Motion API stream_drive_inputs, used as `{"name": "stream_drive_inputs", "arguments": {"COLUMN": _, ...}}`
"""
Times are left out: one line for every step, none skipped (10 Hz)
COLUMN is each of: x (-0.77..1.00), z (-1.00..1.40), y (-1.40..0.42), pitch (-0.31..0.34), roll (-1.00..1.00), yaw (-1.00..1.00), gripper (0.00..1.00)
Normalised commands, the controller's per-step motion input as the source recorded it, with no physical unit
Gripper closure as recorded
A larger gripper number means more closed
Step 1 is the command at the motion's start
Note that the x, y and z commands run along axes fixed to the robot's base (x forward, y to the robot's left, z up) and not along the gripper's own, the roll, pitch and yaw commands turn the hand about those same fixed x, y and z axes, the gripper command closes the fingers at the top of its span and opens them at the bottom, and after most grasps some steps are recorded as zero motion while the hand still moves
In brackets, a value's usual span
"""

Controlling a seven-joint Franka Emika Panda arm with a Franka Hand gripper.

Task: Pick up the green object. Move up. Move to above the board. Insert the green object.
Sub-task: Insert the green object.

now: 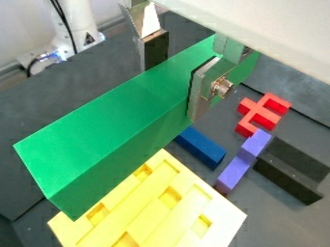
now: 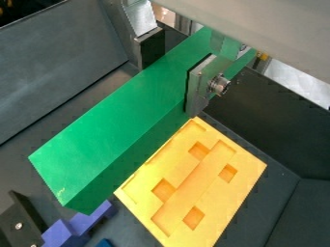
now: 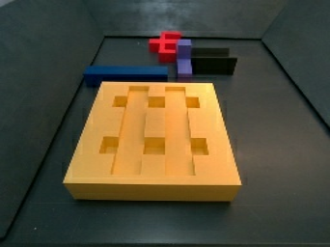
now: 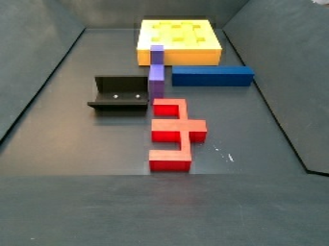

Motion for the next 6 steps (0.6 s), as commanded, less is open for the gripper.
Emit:
{"name": "stream_drive_inputs", "arguments": {"x": 0.00, "z": -0.03, "y": 0.00, "pitch": 0.000, "roll": 0.01, "yaw": 0.00, "gripper": 1.00}}
{"name": "stream_drive_inputs", "arguments": {"x": 0.05, "z": -0.69, "y": -0.07, "pitch": -0.054, "roll": 0.05, "yaw": 0.00, "gripper": 1.00}}
{"name": "stream_drive_inputs", "arguments": {"x": 0.29, "z": -1.00, "y": -0.27, "pitch": -0.043, "roll": 0.09, "yaw": 0.00, "gripper": 1.00}}
{"name": "stream_drive_inputs", "arguments": {"x": 0.40, "z": -1.00, "y": -0.25, "pitch": -0.030, "roll": 0.08, "yaw": 0.00, "gripper": 1.00}}
{"name": "stream_drive_inputs", "arguments": {"x": 0.38, "z": -1.00, "y": -0.23, "pitch": -0.031, "roll": 0.12, "yaw": 0.00, "gripper": 1.00}}
{"name": "stream_drive_inputs", "arguments": {"x": 0.22, "z": -0.83, "y": -0.26, "pitch": -0.031, "roll": 0.23, "yaw": 0.03, "gripper": 1.00}}
